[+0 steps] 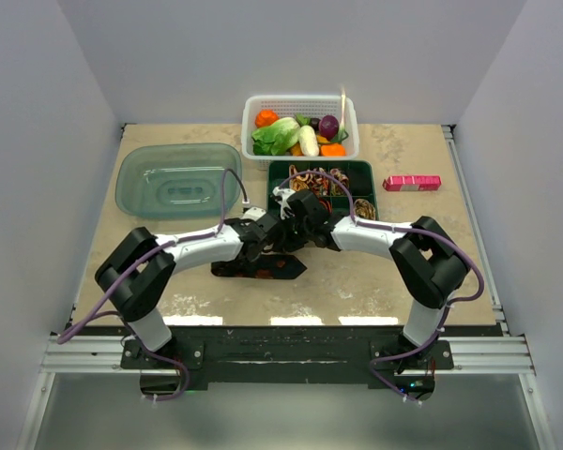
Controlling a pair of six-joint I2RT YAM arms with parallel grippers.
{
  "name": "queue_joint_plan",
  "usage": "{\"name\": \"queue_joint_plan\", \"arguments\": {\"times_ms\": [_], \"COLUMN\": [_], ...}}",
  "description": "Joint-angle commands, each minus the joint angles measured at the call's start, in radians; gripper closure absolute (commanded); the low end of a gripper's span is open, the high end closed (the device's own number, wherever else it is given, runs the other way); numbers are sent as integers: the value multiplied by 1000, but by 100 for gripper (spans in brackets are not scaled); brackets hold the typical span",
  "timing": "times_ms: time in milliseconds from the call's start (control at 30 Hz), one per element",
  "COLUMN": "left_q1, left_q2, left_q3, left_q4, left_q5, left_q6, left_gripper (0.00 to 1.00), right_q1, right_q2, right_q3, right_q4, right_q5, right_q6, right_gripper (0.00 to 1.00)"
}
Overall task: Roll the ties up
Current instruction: Roll the tie at the center of the board.
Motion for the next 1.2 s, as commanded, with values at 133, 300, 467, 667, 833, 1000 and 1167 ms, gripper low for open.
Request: {"name": "queue_joint_plan", "arguments": {"times_ms": [133, 300, 467, 667, 833, 1000, 1167], "left_q1": [-7, -4, 18, 138, 283, 415, 605], "left_q2": [-78, -206, -311, -469, -608, -711, -734], "left_q3": [-40, -73, -81, -167, -270, -391, -516], "left_q4": [158, 212, 204, 282, 435, 558, 667], "left_q5": [145, 158, 137, 226, 468, 693, 910], "left_q6": [-24, -33, -41, -16, 28, 8, -42], "left_gripper": [37, 32, 30, 22, 18, 10, 10], "right_q1": [-3, -3, -3, 28, 71, 98, 128], "right_q2": [-35, -41, -35, -27, 17, 49, 99], "right_q3": [2, 8, 28, 83, 143, 200, 244], "right_q4": [14, 15, 20, 24, 26, 35, 31], "right_q5": [-15, -24, -52, -72, -90, -105, -124], "right_q6": [-13, -19, -21, -19, -18, -16, -16], "right_gripper": [100, 100, 100, 100, 100, 100, 100]}}
